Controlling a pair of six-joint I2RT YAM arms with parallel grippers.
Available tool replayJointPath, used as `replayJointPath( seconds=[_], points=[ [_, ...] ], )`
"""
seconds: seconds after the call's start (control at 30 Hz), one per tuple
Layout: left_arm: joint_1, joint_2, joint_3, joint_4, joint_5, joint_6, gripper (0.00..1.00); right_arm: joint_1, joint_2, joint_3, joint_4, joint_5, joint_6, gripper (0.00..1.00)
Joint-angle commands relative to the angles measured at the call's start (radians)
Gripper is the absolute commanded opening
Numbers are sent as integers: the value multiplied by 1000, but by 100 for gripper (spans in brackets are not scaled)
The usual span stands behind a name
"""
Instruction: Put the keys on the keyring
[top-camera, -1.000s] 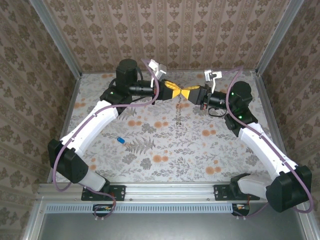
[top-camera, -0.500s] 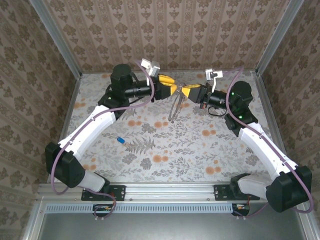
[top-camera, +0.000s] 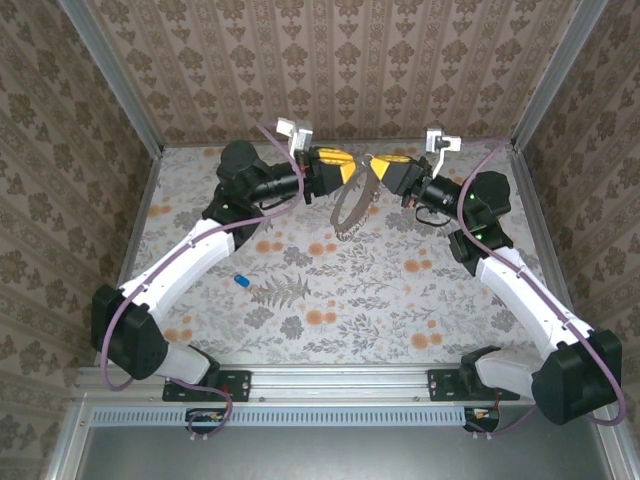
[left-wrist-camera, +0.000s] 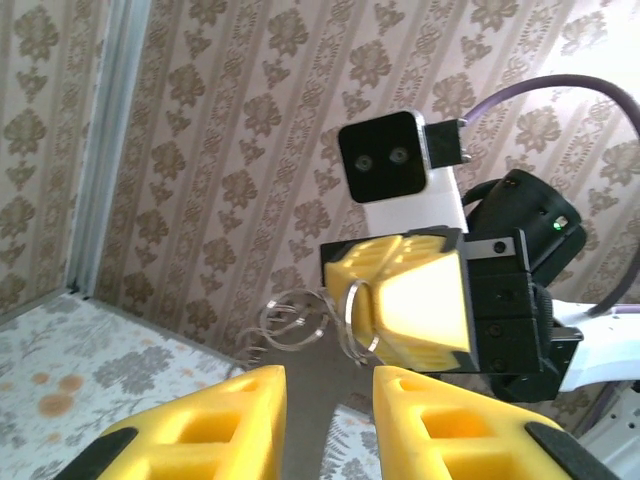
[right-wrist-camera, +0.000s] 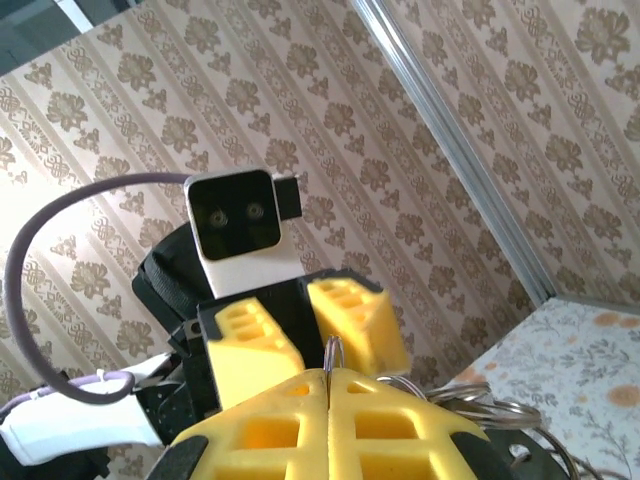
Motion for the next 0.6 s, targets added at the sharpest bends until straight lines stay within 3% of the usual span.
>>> replayJointPath(
  seconds=[0.0,0.3,0.57],
  points=[
    [-18,23,18,70,18,-35,28,10,5,-4,116,41,44,0],
    [-82,88,64,67,19,-25,25,32,38,-1,176,56,82,0],
    [-70,61,58,8,4,28,26,34,26,-12,151,57,62,0]
  ],
)
